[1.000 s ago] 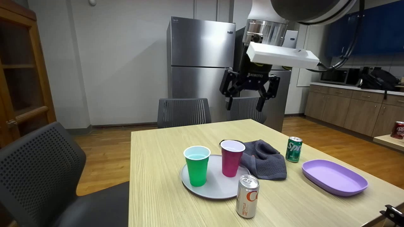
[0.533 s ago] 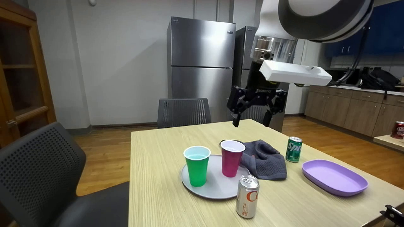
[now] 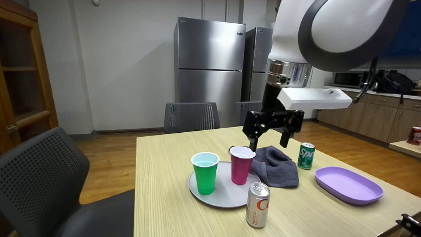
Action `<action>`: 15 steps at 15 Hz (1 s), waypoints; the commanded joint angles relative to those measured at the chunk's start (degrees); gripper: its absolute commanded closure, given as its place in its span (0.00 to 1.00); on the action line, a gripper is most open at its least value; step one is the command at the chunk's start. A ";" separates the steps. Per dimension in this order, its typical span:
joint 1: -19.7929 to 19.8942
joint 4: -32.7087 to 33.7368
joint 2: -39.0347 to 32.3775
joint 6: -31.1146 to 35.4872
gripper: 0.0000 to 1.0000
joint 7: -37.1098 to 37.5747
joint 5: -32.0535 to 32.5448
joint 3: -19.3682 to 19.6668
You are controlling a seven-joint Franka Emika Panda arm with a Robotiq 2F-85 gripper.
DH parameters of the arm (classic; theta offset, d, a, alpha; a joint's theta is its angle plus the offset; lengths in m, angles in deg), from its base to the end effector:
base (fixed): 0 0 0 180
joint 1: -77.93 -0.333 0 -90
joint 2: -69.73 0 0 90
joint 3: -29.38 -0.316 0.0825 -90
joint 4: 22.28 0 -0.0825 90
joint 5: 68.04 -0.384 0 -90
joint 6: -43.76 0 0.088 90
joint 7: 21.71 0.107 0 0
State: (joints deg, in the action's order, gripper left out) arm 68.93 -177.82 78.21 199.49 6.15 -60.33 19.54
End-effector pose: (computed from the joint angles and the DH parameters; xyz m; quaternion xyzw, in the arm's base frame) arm 0.3926 0.1370 0.2866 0.9961 -0.0193 0.0853 0.0119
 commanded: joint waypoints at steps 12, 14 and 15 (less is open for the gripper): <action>3.07 0.30 -5.95 1.43 0.00 22.44 21.99 -1.62; 3.07 0.30 -5.95 1.43 0.00 22.44 21.99 -1.60; 3.06 0.30 -5.95 1.43 0.00 22.44 21.99 -1.60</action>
State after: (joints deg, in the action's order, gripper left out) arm 72.00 -177.52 72.26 200.91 28.59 -38.34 17.94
